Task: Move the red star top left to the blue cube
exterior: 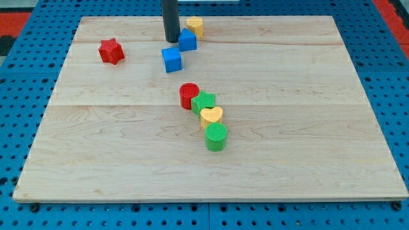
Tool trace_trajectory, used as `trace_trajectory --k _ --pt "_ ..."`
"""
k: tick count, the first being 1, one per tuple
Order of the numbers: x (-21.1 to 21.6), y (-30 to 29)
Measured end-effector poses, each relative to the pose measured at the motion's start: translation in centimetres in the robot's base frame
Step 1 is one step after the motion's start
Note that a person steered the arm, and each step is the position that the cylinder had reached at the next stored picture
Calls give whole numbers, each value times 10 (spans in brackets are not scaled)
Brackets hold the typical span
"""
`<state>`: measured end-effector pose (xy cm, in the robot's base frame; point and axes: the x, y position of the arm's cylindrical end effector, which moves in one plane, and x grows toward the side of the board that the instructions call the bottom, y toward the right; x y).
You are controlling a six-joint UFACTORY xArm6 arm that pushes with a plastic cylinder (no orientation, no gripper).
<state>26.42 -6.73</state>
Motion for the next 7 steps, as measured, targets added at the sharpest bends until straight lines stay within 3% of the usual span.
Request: trace_trajectory --k 1,6,7 --pt "0 -2" --pt "0 -186" --pt "39 -189"
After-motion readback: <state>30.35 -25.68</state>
